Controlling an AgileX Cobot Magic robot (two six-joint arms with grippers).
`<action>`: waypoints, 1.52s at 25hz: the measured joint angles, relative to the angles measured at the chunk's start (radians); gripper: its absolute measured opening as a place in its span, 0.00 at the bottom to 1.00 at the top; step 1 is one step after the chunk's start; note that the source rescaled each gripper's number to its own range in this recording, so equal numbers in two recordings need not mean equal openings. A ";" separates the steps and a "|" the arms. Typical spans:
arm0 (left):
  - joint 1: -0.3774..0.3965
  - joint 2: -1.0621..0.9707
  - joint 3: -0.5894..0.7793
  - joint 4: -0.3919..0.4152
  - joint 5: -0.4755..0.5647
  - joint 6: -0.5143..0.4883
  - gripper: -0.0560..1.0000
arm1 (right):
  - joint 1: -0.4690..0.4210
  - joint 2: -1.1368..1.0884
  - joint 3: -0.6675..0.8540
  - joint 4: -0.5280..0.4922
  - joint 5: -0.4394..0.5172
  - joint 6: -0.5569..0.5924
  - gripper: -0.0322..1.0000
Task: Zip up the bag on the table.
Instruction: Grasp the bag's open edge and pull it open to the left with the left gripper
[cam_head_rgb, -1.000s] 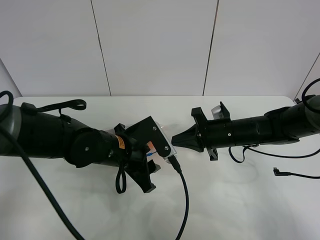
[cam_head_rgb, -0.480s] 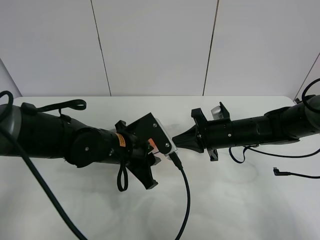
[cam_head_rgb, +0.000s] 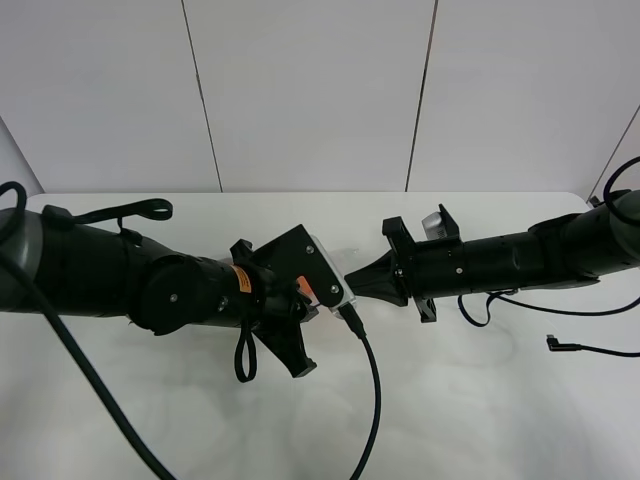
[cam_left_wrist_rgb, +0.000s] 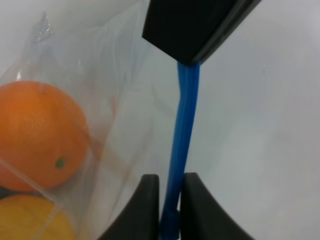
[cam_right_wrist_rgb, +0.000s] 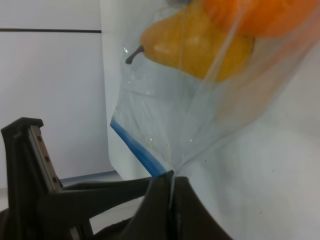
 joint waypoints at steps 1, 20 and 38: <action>0.000 0.000 0.000 0.000 0.000 0.000 0.11 | 0.000 0.000 0.000 -0.001 0.000 0.000 0.03; 0.129 0.000 0.000 0.109 0.149 0.049 0.06 | 0.000 0.000 0.000 0.003 0.005 -0.007 0.03; 0.403 0.000 0.000 0.371 0.374 0.052 0.05 | 0.008 0.000 0.000 0.003 0.007 -0.015 0.03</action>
